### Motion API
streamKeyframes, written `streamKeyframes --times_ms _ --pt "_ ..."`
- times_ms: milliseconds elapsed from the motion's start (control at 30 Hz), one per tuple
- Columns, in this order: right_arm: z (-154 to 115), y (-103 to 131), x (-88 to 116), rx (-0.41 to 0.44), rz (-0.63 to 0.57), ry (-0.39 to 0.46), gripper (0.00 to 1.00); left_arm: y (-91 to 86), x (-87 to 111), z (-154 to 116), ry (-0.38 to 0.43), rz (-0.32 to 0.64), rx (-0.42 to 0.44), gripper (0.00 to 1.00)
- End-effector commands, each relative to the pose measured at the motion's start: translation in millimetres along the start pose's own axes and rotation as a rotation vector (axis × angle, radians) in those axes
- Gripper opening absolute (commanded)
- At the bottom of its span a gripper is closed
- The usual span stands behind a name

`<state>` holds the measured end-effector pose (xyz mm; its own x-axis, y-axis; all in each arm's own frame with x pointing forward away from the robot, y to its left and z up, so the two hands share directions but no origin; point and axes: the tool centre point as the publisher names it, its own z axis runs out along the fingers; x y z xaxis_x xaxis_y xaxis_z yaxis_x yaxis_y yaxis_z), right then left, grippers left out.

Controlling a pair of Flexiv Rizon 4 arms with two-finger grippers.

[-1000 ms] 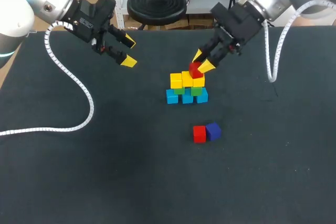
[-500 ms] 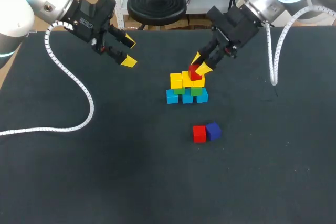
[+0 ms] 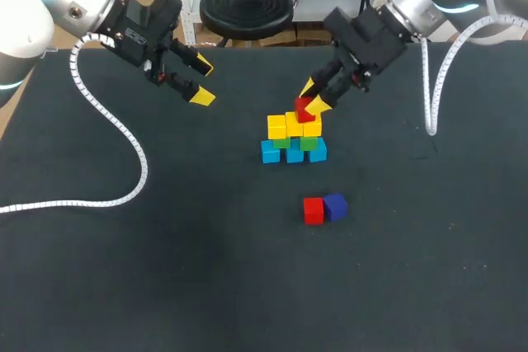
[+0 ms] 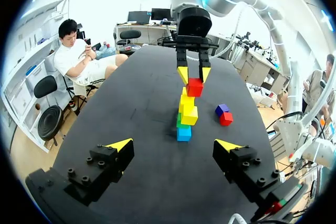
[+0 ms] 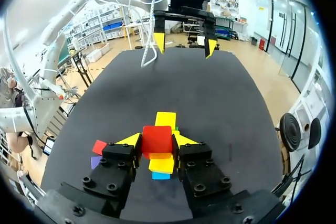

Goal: Place the blue cubes, place green cubes on the blue cubes, place the yellow cubes on the green cubes, then place the red cubes on the yellow cubes, and place purple cube on the red cubes.

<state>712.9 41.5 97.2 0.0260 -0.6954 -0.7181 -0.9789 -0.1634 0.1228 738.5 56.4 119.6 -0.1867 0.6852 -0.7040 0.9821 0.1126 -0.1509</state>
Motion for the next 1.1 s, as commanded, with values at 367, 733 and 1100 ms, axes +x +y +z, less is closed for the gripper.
streamKeyframes --times_ms 367,733,1100 --pt "6.6 -9.0 6.2 0.004 0.035 -0.026 0.0 0.4 0.5 -0.5 -0.001 0.002 0.001 1.0" --pt "4.5 -9.9 6.5 0.02 0.047 -0.031 0.0 0.4 0.5 -0.5 -0.001 0.002 0.001 1.0" --pt "-4.7 4.5 -1.2 0.065 0.059 -0.009 0.0 0.4 0.5 -0.5 -0.001 0.002 0.001 1.0"
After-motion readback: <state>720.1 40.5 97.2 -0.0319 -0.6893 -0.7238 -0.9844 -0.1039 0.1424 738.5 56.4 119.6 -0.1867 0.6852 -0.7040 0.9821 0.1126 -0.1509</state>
